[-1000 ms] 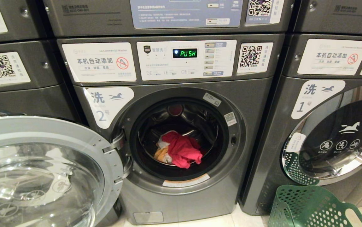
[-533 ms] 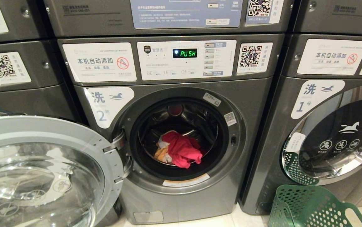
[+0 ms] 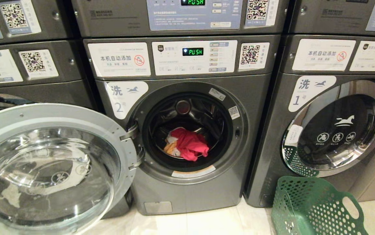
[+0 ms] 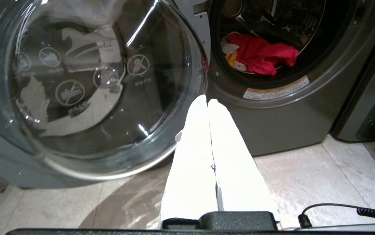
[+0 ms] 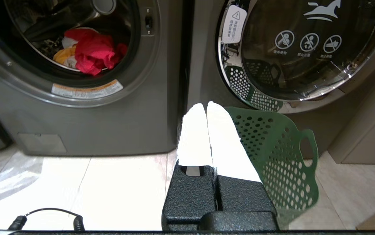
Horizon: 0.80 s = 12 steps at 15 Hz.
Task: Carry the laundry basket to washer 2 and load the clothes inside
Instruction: Close the washing machine door with the left hand
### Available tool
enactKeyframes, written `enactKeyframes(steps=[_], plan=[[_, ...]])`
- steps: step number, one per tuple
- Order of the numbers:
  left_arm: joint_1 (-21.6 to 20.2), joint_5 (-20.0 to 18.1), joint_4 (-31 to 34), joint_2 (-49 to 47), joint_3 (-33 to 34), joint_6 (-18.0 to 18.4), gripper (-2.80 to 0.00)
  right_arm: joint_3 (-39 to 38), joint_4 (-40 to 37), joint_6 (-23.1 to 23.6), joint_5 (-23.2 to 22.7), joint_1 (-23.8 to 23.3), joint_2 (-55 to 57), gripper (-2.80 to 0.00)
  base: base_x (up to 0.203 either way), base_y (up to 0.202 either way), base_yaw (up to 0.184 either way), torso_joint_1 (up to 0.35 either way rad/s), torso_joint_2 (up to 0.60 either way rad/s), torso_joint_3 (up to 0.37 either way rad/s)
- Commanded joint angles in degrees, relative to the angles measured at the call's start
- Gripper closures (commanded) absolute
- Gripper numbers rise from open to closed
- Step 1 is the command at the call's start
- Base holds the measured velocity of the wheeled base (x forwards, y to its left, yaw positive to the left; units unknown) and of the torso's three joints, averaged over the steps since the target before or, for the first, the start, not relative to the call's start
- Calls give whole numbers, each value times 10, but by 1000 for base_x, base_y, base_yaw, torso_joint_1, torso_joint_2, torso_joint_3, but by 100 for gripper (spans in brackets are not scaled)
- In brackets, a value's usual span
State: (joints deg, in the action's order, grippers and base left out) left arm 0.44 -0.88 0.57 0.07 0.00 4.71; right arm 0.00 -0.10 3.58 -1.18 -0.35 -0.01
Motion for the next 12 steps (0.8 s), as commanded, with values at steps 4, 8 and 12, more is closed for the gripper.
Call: enactKeyframes(steps=[4,8,12], plan=[[0,0,0,-1,0,1,0,0,0,0,0,0,1,0,-131,0,1,1,3,3],[0,1,0,-1,0,-9,0,0,0,-1,0,0,1,0,0,0,0,0,0,0],[0,-14,1,-1,-1,1,0,0,0,-1,0,0,1,0,0,0,0,0,0,0]])
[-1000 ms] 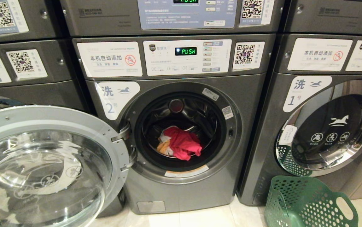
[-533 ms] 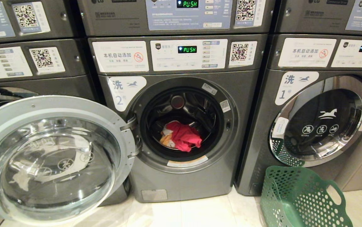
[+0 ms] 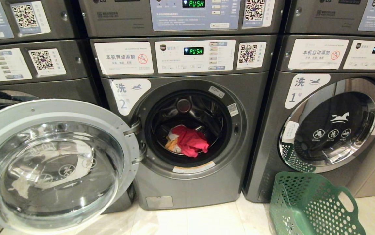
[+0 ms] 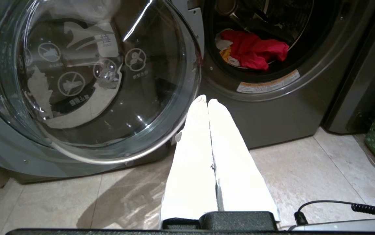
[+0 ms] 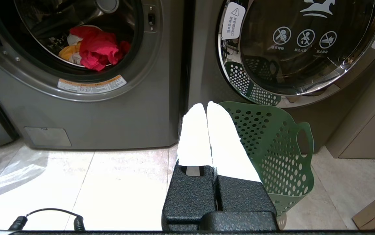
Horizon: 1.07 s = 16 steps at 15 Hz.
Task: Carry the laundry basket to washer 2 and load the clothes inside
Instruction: Close the washing machine door with the left hand
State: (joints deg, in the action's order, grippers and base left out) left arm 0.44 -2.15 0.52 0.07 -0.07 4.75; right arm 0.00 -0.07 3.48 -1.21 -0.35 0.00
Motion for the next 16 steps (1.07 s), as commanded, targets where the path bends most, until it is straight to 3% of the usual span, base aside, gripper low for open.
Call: enactKeyframes(steps=[1,3,7,9,13,16], plan=[[0,-1,-3,-1,-2,1,0,0,0,-1,0,0,1,0,0,0,0,0,0,0],[0,-1,-1,-2,-44,-1,0,0,0,-4,-1,0,1,0,0,0,0,0,0,0],[0,6,63,-74,-203,1,0,0,1,-23,0,0,1,0,0,0,0,0,0,0],[1,10,77,-186,-281,-2,0,0,1,-24,1,0,1,0,0,0,0,0,0,0],[0,14,85,-470,-510,-21,0,0,1,-24,1,0,1,0,0,0,0,0,0,0],[-45,10,88,-669,-704,-50,0,0,1,-25,1,0,1,0,0,0,0,0,0,0]])
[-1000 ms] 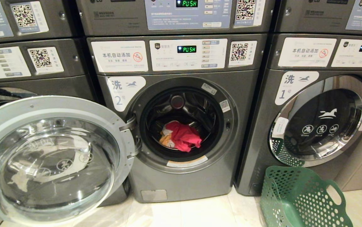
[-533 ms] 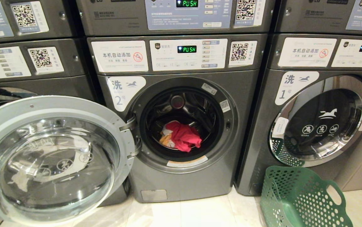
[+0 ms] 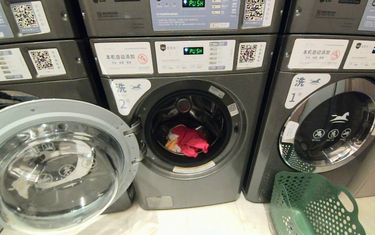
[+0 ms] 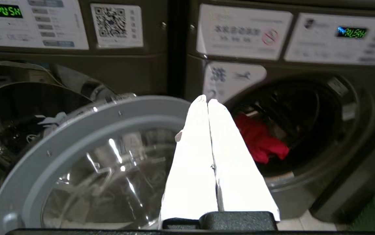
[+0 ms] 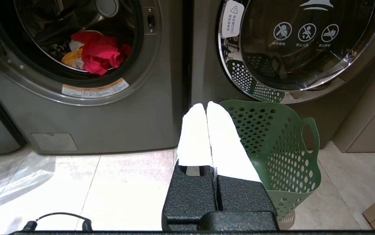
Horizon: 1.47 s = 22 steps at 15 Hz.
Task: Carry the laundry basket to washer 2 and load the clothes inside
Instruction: Close the washing machine door with the left hand
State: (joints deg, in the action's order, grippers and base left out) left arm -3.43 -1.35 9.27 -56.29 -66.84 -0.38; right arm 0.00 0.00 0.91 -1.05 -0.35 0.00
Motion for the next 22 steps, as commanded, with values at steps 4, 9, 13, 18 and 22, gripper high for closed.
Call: enactKeyframes(steps=[4,9,13,18,22], plan=[[-121,-29,18,-274,-203,-18,0,1,1,-14,13,0,1,0,0,0,0,0,0,0],[-197,-65,107,-341,-238,-25,0,1,1,-15,13,0,1,0,0,0,0,0,0,0],[-245,-83,81,-435,-309,-24,0,1,1,-15,13,0,1,0,0,0,0,0,0,0],[-256,-88,97,-505,-337,-20,0,1,1,-15,13,0,1,0,0,0,0,0,0,0],[-256,-88,101,-556,-366,-20,0,1,1,-16,13,0,1,0,0,0,0,0,0,0]])
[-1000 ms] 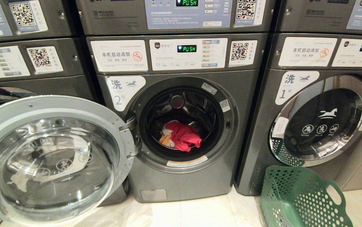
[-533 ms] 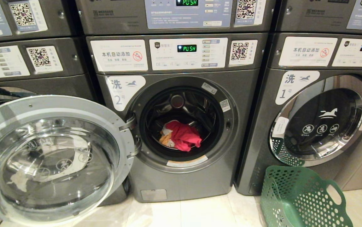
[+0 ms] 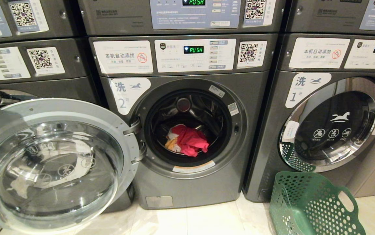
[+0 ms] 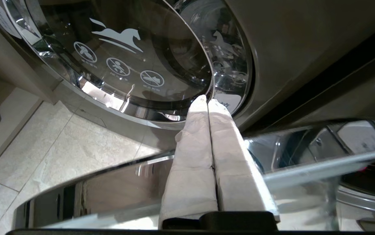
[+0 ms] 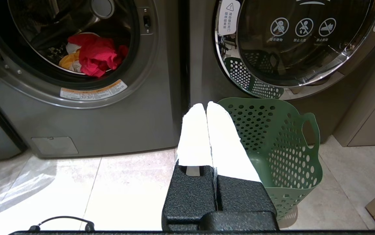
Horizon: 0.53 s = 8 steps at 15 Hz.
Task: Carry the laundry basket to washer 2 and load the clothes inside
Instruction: Close the washing machine door with the left hand
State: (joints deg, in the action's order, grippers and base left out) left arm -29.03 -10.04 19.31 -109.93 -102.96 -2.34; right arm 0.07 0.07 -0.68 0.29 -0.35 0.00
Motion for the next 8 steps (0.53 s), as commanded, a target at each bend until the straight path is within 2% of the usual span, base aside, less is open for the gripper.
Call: enactKeyframes(steps=[1,3,5,8], plan=[[-1,0,1,-34,-21,0,0,0,0,0,0,0,1,0,0,0,0,0,0,0],[0,0,2,-54,-49,0,0,0,0,0,0,0,1,0,0,0,0,0,0,0],[0,0,36,-57,-62,1,0,0,0,1,0,0,1,0,0,0,0,0,0,0],[2,-1,175,-34,-71,18,0,0,0,1,0,0,1,0,0,0,0,0,0,0]])
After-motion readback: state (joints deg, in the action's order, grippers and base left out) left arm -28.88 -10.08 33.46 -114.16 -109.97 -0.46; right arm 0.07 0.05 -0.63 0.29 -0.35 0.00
